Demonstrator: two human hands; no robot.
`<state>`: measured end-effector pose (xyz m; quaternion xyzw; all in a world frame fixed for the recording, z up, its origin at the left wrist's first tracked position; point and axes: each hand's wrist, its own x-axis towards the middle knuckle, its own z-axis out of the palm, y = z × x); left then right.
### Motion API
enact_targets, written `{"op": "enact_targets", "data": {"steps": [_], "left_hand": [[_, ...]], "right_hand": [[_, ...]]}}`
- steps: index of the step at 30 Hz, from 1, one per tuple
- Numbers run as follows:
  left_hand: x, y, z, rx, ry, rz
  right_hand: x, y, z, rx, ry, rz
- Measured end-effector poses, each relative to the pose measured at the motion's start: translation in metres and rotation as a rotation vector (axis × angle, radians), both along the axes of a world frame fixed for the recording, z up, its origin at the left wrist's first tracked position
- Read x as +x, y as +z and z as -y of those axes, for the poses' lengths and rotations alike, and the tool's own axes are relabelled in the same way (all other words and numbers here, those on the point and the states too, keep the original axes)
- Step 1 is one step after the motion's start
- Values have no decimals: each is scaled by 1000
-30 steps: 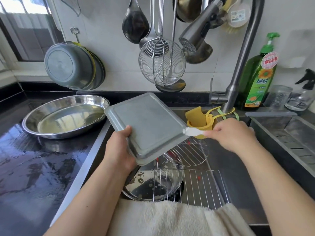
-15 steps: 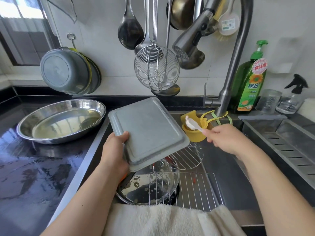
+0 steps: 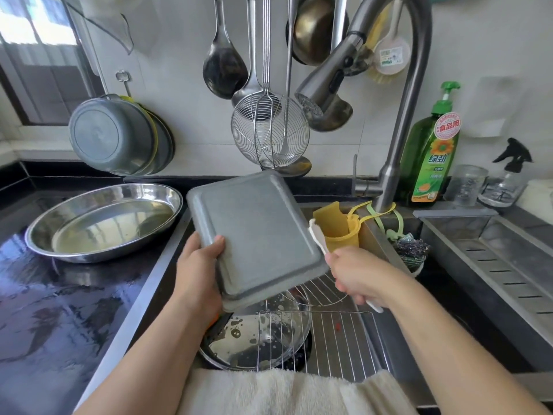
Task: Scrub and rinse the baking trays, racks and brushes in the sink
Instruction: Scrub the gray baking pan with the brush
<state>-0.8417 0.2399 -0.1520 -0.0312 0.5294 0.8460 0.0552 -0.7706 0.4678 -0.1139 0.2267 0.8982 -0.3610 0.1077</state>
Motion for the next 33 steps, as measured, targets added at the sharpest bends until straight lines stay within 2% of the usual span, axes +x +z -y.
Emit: {"op": "enact_targets", "data": {"steps": [3,10,13,19,22,27,30,33], "left_hand": [[9,3,-10,-64,-97,-51],[-7,-4,9,78,47,57],[-8,-5,6,102,18,108],[-11,-12,11,19,12,197],[-10,-13,13,3,13,230],[-9,-11,10,-34,16,163],[-5,-10,6,-71,-71,174],[5,-9,-4,-164,-174,96]], "right_hand": [[-4,2,-9,168,-2,-57],[19,15,-26,-60,143,241],[18,15,-19,-86,203,237],[23,19,-28,-83,245,198],[25,26,-41,-136,177,168],[15,5,-25,-86,107,307],[4,-1,-19,-98,16,190],[0,-2,-23,40,43,28]]}}
